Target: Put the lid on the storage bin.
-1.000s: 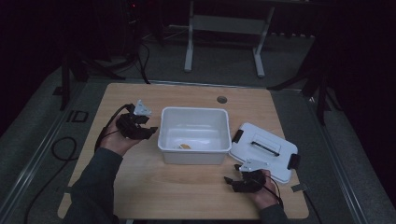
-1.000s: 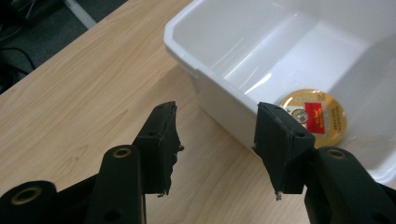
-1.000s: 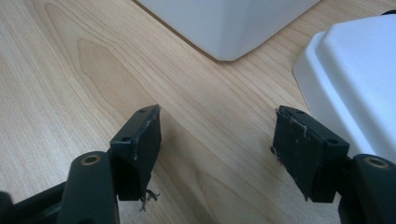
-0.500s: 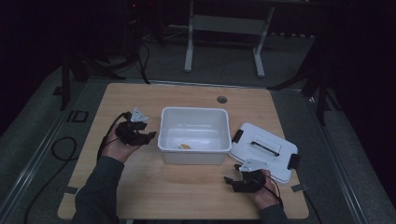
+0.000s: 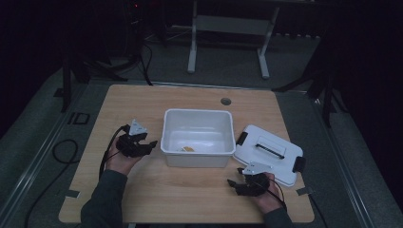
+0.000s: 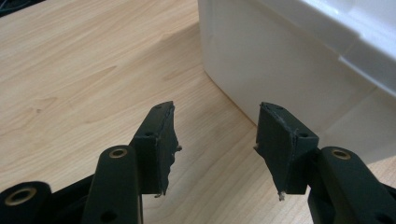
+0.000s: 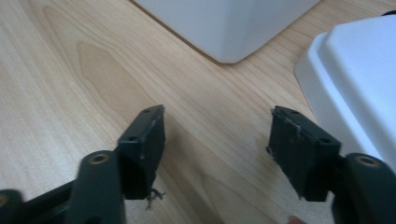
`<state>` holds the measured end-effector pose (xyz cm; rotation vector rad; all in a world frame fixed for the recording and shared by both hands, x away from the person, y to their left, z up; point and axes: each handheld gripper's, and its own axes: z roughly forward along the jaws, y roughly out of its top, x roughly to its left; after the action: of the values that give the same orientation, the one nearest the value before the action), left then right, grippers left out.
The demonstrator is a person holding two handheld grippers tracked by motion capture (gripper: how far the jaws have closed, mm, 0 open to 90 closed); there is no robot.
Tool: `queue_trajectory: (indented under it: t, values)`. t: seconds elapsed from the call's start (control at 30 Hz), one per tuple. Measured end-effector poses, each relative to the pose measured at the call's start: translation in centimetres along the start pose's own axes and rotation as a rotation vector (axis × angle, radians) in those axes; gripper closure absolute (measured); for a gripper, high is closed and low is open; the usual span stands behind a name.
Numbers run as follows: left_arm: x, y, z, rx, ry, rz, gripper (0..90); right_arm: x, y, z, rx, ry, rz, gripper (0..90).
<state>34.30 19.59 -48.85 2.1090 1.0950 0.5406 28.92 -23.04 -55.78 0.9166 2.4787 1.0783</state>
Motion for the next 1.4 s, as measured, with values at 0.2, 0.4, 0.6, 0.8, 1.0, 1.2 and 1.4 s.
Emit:
queue_trajectory:
  t: [0.2,0.4,0.6,0.8,1.0,1.2,1.4]
  values:
    - [0.0,-0.8,0.0,-0.033,-0.004,-0.02,46.8,0.5,0.8,-0.8,0.004,-0.007,-0.044,40.5]
    - [-0.2,-1.5,0.0,-0.06,-0.004,-0.036,46.8,-0.1,1.6,-2.1,-0.001,-0.031,-0.049,43.7]
    - [-0.2,-2.3,0.3,-0.073,0.002,-0.051,47.1,-1.0,2.5,-3.7,0.034,-0.066,-0.086,51.0]
    - [-0.2,-3.0,0.8,-0.062,-0.002,-0.054,47.0,-2.7,3.7,-5.0,0.089,-0.097,-0.115,57.1]
    - [-0.1,-3.3,1.0,-0.075,0.004,-0.06,47.0,-3.7,4.6,-6.1,0.134,-0.138,-0.154,59.2]
    - [-0.1,-3.7,1.3,-0.069,-0.003,-0.062,46.9,-4.8,5.5,-7.3,0.165,-0.181,-0.182,60.9]
    - [0.0,-3.8,1.7,-0.06,-0.016,-0.063,46.5,-6.1,6.0,-8.0,0.201,-0.204,-0.182,62.2]
